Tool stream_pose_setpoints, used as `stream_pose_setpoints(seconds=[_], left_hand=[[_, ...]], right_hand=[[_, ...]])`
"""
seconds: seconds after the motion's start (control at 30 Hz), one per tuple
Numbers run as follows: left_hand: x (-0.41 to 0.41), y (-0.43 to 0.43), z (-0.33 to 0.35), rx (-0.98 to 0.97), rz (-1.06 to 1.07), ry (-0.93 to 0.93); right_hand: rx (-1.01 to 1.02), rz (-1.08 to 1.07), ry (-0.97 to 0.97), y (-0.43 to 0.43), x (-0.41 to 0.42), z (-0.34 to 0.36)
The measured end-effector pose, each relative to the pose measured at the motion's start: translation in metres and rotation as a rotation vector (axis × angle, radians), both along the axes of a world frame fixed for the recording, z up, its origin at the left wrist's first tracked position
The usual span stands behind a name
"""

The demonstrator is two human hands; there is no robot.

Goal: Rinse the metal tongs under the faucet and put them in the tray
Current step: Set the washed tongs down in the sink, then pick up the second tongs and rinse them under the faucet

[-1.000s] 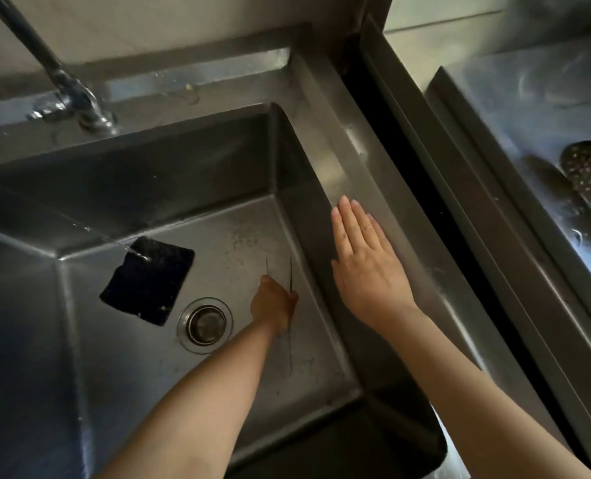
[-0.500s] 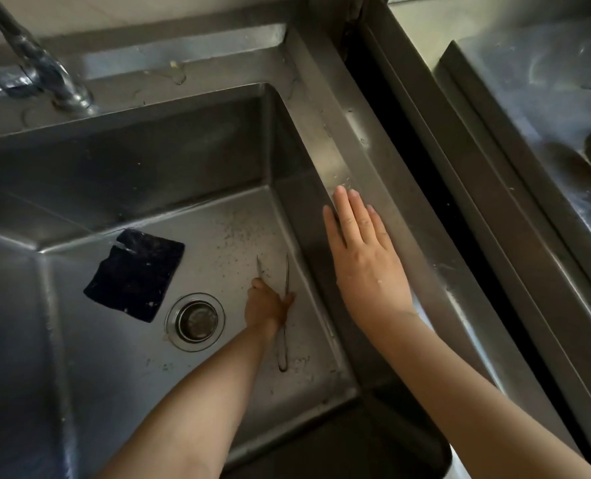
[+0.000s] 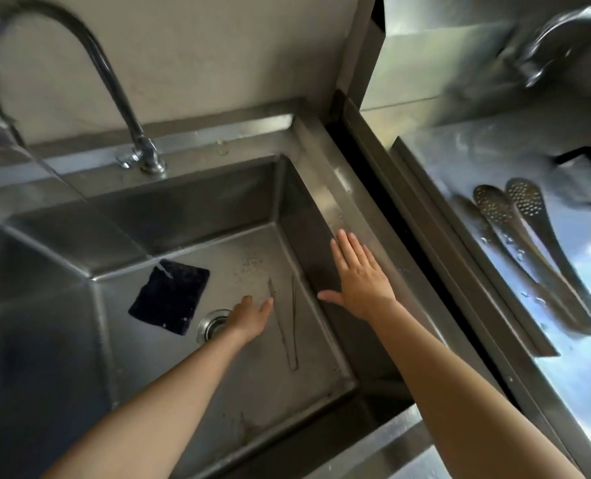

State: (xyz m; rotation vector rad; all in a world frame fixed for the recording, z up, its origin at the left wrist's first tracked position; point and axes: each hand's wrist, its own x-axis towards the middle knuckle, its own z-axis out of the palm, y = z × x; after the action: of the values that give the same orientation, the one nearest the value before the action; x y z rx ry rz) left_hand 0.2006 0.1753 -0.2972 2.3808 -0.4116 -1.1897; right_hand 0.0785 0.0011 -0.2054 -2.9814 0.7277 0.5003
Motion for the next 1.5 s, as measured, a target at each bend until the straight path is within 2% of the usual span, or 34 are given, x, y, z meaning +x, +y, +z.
stream_pose_setpoints(seconds=[0.23, 0.4, 0.53, 0.7, 0.8, 0.93, 1.13, 1.33, 1.5], left_hand=[[0.009, -0.004, 0.093, -0.013, -0.204, 0.003], [-0.008, -0.047, 0.163, -0.128, -0.375, -0.013], [-0.034, -0.091, 0.211, -0.202, -0.479, -0.141], [-0.100, -0.141, 0.250, -0.273, -0.651, -0.298], [-0.151, -0.165, 0.254, -0.280, -0.757, -0.376], [-0.205, -0.186, 0.239, -0.157, -0.874, -0.419], [-0.231, -0.189, 0.214, 0.027, -0.959, -0.514], [-0.233, -0.189, 0.210, 0.034, -0.970, -0.556], [-0.232, -0.187, 0.206, 0.031, -0.983, -0.559]], right_hand=[[0.192, -0.121, 0.036, 0.016, -0.041, 0.057], [0.283, -0.186, -0.003, 0.004, -0.063, 0.117], [0.291, -0.227, -0.126, -0.017, -0.095, 0.156], [0.157, -0.297, -0.268, -0.059, -0.148, 0.183], [0.080, -0.401, -0.258, -0.080, -0.184, 0.179], [0.010, -0.545, -0.224, -0.099, -0.218, 0.162], [-0.035, -0.538, -0.246, -0.106, -0.241, 0.136], [-0.063, -0.540, -0.399, -0.108, -0.243, 0.121], [0.065, -0.688, -0.586, -0.107, -0.242, 0.124]])
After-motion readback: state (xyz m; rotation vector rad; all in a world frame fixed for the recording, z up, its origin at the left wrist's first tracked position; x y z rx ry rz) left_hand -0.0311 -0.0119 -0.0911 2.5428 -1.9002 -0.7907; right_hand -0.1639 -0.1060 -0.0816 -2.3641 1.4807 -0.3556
